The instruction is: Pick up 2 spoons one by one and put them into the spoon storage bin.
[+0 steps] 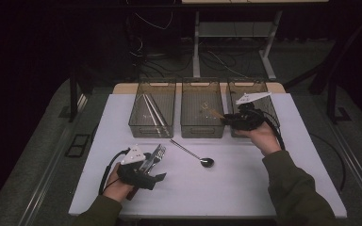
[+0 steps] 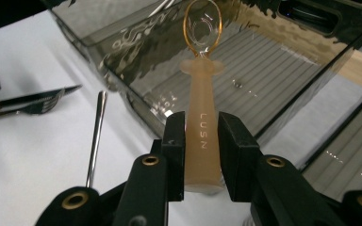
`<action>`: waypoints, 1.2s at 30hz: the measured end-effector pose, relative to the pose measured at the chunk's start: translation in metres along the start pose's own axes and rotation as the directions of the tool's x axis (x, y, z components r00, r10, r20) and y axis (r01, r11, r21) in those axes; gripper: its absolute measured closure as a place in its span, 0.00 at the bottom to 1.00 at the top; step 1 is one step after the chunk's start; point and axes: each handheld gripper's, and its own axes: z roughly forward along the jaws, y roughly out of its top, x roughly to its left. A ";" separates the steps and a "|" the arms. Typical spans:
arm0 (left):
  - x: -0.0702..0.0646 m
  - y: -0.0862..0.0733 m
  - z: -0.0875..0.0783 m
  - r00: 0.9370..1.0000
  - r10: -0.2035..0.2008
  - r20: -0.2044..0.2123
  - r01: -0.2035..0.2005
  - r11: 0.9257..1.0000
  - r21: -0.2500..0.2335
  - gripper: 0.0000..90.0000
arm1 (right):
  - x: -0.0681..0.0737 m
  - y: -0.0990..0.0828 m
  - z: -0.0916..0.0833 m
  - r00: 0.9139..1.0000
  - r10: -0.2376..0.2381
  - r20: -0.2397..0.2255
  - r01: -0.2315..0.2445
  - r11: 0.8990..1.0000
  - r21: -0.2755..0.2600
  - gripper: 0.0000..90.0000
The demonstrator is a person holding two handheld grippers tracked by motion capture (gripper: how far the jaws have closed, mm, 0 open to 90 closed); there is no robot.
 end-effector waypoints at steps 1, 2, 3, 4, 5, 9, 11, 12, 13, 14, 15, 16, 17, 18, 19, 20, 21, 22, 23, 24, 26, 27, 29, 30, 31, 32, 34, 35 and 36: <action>0.000 0.000 0.000 1.000 0.001 -0.001 -0.001 1.000 -0.002 0.06 | -0.001 0.003 0.002 1.000 0.001 0.001 -0.001 1.000 0.000 0.82; 0.000 0.000 0.000 1.000 0.002 -0.002 -0.002 1.000 -0.005 0.07 | -0.002 0.006 0.004 1.000 0.001 0.004 -0.001 1.000 0.005 0.82; 0.000 0.000 -0.001 1.000 0.004 -0.002 -0.004 1.000 -0.006 0.07 | -0.003 0.009 0.006 1.000 0.002 0.009 -0.002 1.000 0.008 0.82; 0.000 0.000 -0.001 1.000 0.004 -0.001 -0.004 1.000 -0.006 0.07 | -0.003 0.012 0.009 1.000 0.002 0.010 -0.002 1.000 0.014 0.82; 0.000 0.000 -0.001 1.000 0.005 -0.001 -0.005 1.000 -0.006 0.07 | -0.004 0.015 0.012 1.000 0.005 0.013 -0.005 1.000 0.020 0.81; -0.001 0.000 0.000 1.000 -0.005 0.005 0.005 1.000 -0.006 0.07 | -0.006 0.024 0.024 1.000 0.008 0.021 -0.009 0.999 0.045 0.81; -0.001 0.000 0.000 1.000 -0.007 0.005 0.008 1.000 -0.006 0.07 | -0.008 0.027 0.031 1.000 0.020 0.025 -0.021 0.998 0.060 0.81; -0.001 0.000 -0.001 1.000 -0.008 0.004 0.008 1.000 -0.004 0.08 | -0.008 0.029 0.034 0.999 0.022 0.026 -0.024 0.997 0.070 0.82; -0.001 0.000 0.000 1.000 -0.010 0.004 0.010 1.000 -0.004 0.08 | -0.009 0.031 0.038 0.999 0.024 0.033 -0.027 0.996 0.080 0.81; -0.001 0.000 -0.001 1.000 -0.009 0.003 0.009 1.000 -0.002 0.09 | -0.009 0.032 0.041 0.999 0.028 0.033 -0.030 0.996 0.083 0.81; -0.001 0.000 0.000 1.000 -0.012 0.005 0.012 1.000 -0.003 0.09 | -0.009 0.033 0.044 0.999 0.028 0.032 -0.031 0.995 0.091 0.81; -0.001 0.000 0.000 1.000 -0.016 0.006 0.016 1.000 -0.003 0.10 | -0.009 0.034 0.046 0.999 0.028 0.035 -0.031 0.994 0.101 0.81; -0.001 0.000 0.000 1.000 -0.017 0.006 0.017 1.000 -0.001 0.10 | -0.008 0.035 0.050 0.999 0.029 0.036 -0.033 0.994 0.108 0.81; 0.000 0.000 0.000 1.000 -0.010 0.007 0.010 1.000 0.005 0.11 | -0.008 0.036 0.052 0.999 0.034 0.037 -0.039 0.992 0.120 0.81; 0.000 0.000 -0.001 1.000 -0.003 0.007 0.003 1.000 0.013 0.12 | -0.008 0.036 0.055 0.999 0.032 0.039 -0.037 0.991 0.129 0.81; -0.001 0.000 0.000 1.000 -0.011 0.005 0.011 1.000 0.002 0.13 | -0.008 0.036 0.059 0.999 0.022 0.041 -0.028 0.990 0.138 0.81; -0.001 0.000 0.000 1.000 -0.012 0.002 0.012 1.000 0.000 0.14 | -0.008 0.037 0.061 0.999 0.021 0.041 -0.027 0.989 0.146 0.81; -0.001 0.000 0.001 1.000 -0.008 -0.002 0.008 1.000 0.001 0.14 | -0.007 0.037 0.064 0.999 0.022 0.041 -0.028 0.987 0.155 0.81; -0.002 0.000 0.001 1.000 -0.009 -0.001 0.009 1.000 0.001 0.14 | -0.007 0.037 0.066 0.999 0.017 0.042 -0.024 0.986 0.167 0.81; -0.002 0.000 0.001 1.000 -0.008 0.000 0.008 1.000 0.001 0.15 | -0.008 0.037 0.069 0.999 0.015 0.041 -0.022 0.984 0.178 0.81; -0.002 0.001 0.001 1.000 -0.005 -0.001 0.005 1.000 -0.002 0.15 | -0.008 0.037 0.073 0.999 0.012 0.050 -0.022 0.979 0.203 0.81; -0.002 0.001 0.001 1.000 -0.005 0.000 0.005 1.000 -0.002 0.15 | -0.009 0.036 0.075 0.999 0.011 0.053 -0.022 0.976 0.216 0.81; -0.002 0.000 0.001 1.000 -0.007 0.000 0.007 1.000 -0.002 0.14 | -0.009 0.035 0.078 0.998 0.009 0.057 -0.023 0.972 0.233 0.81; -0.002 0.001 0.001 1.000 -0.008 -0.001 0.008 1.000 -0.002 0.14 | -0.009 0.035 0.078 0.998 0.010 0.055 -0.023 0.971 0.237 0.81; -0.002 0.001 0.001 1.000 -0.008 0.000 0.008 1.000 -0.003 0.14 | -0.009 0.035 0.079 0.998 0.010 0.056 -0.023 0.970 0.242 0.80; -0.002 0.001 0.000 1.000 -0.008 0.000 0.008 1.000 -0.003 0.14 | -0.010 0.035 0.079 0.998 0.007 0.058 -0.021 0.971 0.240 0.79; -0.002 0.001 0.000 1.000 -0.008 0.000 0.008 1.000 -0.004 0.14 | -0.011 0.035 0.077 0.998 0.014 0.056 -0.026 0.974 0.226 0.73; -0.002 0.001 0.000 1.000 -0.009 0.000 0.009 1.000 -0.005 0.14 | -0.011 0.035 0.076 0.998 0.016 0.057 -0.028 0.975 0.221 0.71; -0.002 0.001 0.000 1.000 -0.008 -0.001 0.008 1.000 -0.004 0.14 | -0.011 0.036 0.075 0.998 0.015 0.059 -0.028 0.976 0.215 0.70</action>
